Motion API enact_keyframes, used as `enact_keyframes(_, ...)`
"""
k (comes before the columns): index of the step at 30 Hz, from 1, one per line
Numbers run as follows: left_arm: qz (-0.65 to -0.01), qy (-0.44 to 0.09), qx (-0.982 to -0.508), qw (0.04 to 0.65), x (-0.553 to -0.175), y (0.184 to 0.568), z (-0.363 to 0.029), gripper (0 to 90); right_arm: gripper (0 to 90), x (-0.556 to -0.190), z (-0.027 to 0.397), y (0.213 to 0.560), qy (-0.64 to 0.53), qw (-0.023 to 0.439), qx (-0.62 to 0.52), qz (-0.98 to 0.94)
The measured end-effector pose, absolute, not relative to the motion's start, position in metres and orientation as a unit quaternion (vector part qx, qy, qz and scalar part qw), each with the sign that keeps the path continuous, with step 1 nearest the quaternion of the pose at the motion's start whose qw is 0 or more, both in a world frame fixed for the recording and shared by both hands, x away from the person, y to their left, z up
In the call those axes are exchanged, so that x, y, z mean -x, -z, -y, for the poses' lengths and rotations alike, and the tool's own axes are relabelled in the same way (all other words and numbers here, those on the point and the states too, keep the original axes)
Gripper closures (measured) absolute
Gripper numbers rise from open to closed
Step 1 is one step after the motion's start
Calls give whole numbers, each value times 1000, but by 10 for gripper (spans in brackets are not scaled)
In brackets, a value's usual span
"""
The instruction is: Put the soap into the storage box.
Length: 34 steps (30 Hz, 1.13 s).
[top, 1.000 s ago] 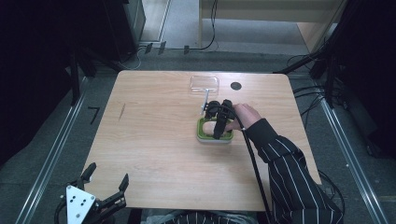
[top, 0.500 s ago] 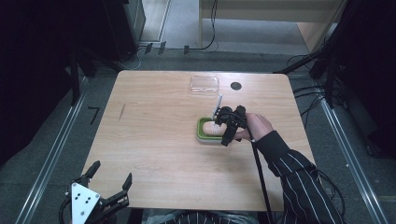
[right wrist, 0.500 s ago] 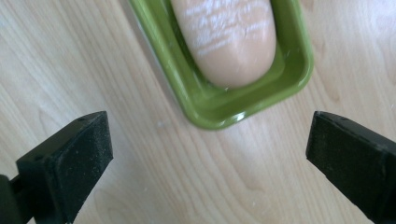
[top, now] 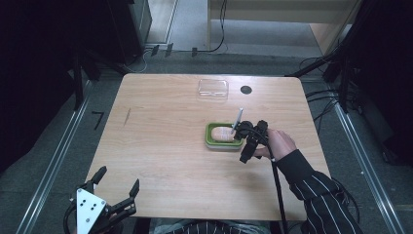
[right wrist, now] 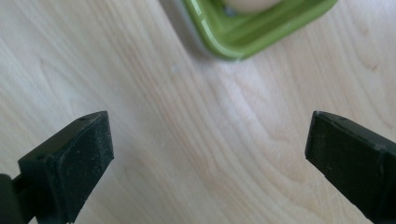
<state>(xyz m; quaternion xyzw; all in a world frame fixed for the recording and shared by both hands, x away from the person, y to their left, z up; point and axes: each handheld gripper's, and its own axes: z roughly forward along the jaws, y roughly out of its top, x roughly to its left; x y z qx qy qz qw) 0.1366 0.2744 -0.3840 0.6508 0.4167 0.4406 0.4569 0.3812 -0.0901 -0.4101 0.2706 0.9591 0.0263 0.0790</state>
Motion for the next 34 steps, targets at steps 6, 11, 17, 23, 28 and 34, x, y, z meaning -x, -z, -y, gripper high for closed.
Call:
enact_keyframes(6, -412, -438, -654, 459, -140, 384, -273, 96, 14, -367, 101, 416, -21, 78, -284, -955)
enact_keyframes(11, -409, -436, -656, 461, -143, 384, -271, 96, 16, -357, 108, 423, -15, 76, -290, -954)
enact_keyframes(17, -404, -433, -659, 463, -146, 384, -269, 96, 28, -343, 116, 431, -11, 75, -304, -950)
enact_keyframes(23, -402, -432, -659, 466, -147, 384, -268, 96, 32, -331, 124, 441, -4, 78, -309, -948)
enact_keyframes(28, -402, -432, -660, 466, -147, 384, -267, 96, 37, -319, 132, 449, 0, 81, -312, -947)
enact_keyframes(34, -403, -433, -659, 465, -148, 384, -267, 96, 71, -312, 135, 453, -3, 86, -299, -950)
